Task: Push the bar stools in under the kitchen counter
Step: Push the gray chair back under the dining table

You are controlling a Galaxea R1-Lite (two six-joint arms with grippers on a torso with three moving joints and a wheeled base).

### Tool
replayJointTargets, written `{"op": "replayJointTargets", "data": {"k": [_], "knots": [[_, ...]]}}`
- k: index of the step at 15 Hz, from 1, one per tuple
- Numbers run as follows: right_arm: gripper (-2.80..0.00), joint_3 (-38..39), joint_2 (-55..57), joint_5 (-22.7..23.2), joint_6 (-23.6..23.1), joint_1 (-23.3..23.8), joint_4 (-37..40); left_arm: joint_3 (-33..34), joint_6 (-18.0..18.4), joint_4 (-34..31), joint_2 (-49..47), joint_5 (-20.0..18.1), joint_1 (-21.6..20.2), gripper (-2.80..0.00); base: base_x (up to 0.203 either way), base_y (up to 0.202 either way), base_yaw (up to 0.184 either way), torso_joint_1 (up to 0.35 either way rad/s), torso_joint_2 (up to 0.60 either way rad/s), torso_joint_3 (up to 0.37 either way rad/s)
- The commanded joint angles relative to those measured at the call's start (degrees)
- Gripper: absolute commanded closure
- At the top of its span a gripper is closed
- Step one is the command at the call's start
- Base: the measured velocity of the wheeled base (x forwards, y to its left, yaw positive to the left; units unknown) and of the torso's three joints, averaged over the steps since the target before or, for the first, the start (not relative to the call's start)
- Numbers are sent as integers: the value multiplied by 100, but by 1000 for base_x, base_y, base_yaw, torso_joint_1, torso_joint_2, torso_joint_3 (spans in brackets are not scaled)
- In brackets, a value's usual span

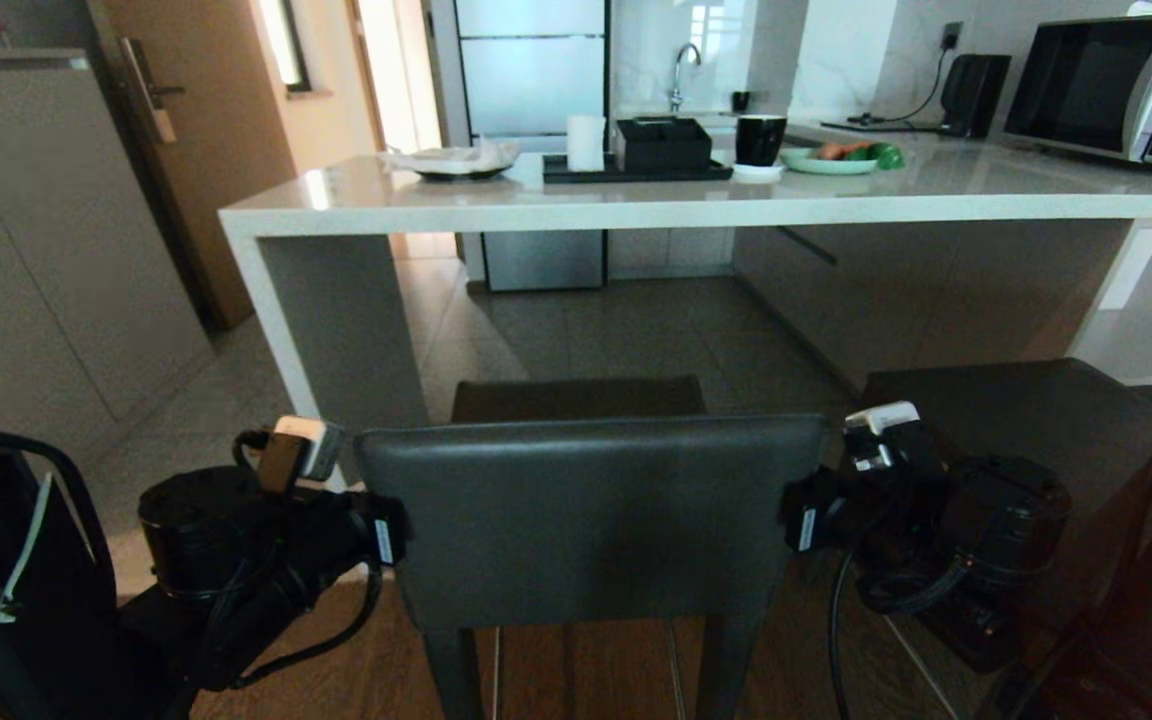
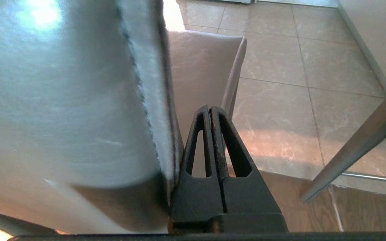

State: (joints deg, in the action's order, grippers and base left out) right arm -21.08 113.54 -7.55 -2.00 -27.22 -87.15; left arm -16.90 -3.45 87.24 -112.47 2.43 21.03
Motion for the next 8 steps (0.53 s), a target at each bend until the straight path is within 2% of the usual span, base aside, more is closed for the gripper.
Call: {"op": "replayJointTargets", "data": {"k": [1,6,8], "knots": [[0,-9,28,-25,-2,-20,-51,-37,2,43,-64,1,133,0,0,0,0,0,0,0],[0,-271,245,-103,-11,-20,-51,84,3,43,-50,21,136,0,0,0,0,0,0,0],[0,-427,431,-107,-11,-27,-51,48,17,43,-144,46,260,0,0,0,0,0,0,0]]}}
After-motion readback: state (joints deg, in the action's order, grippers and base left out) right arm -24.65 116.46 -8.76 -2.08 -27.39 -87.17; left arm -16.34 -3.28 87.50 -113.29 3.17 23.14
